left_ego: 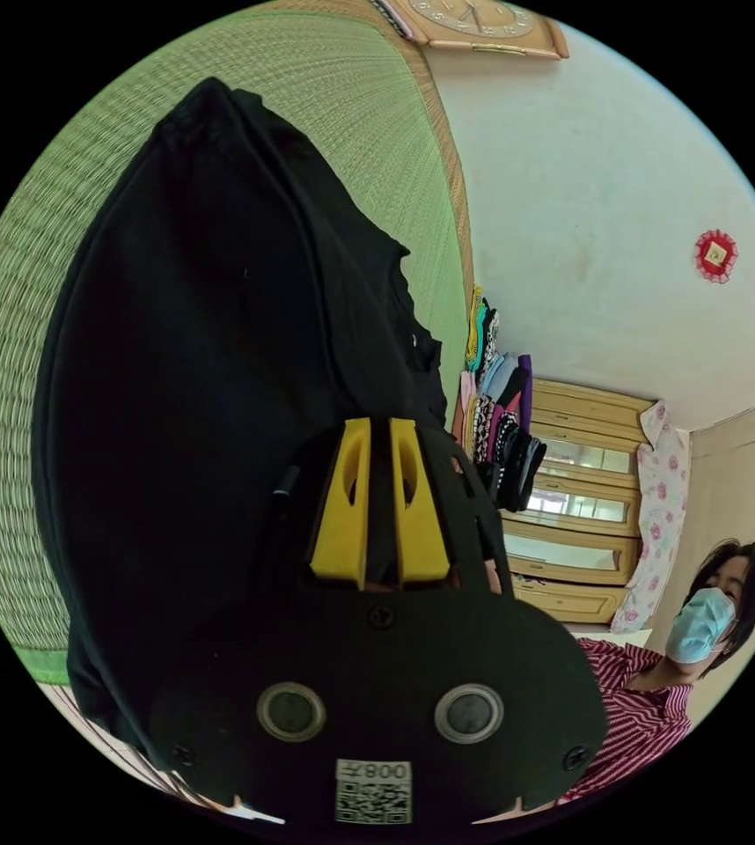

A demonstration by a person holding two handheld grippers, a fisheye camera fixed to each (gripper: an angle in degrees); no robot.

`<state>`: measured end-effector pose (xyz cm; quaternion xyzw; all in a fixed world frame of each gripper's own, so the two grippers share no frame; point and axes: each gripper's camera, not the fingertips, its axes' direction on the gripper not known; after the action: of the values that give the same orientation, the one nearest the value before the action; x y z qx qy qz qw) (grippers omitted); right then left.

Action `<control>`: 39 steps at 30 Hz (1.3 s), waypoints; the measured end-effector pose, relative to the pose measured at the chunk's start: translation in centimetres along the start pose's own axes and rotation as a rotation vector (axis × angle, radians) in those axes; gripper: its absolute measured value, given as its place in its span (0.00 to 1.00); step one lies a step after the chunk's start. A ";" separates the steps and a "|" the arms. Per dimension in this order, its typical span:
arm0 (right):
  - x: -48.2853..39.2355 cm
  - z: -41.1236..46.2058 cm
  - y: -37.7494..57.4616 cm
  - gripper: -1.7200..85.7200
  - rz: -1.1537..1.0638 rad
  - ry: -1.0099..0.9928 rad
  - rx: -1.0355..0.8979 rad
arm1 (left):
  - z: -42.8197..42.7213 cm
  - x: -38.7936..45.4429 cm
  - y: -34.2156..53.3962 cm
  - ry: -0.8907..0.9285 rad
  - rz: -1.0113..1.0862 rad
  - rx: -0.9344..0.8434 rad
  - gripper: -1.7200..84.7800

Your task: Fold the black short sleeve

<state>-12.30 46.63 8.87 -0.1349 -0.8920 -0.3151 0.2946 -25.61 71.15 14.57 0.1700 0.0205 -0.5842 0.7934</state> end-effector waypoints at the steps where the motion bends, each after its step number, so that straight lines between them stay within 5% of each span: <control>1: -0.3 0.1 -0.2 0.10 -0.001 -0.001 -0.006 | 0.0 0.1 0.0 0.003 -0.004 0.000 0.05; 29: -10.5 -1.3 -6.9 0.03 -0.144 0.017 -0.072 | -2.0 6.3 -4.8 0.067 0.088 0.089 0.02; 39: -15.9 -0.9 -10.7 0.02 -0.219 0.469 -0.061 | -1.6 5.8 -5.6 0.058 0.054 0.109 0.02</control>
<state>-3.95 37.02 -5.43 0.0306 -0.7989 -0.3944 0.4531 -28.76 64.83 10.39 0.2304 0.0068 -0.5576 0.7975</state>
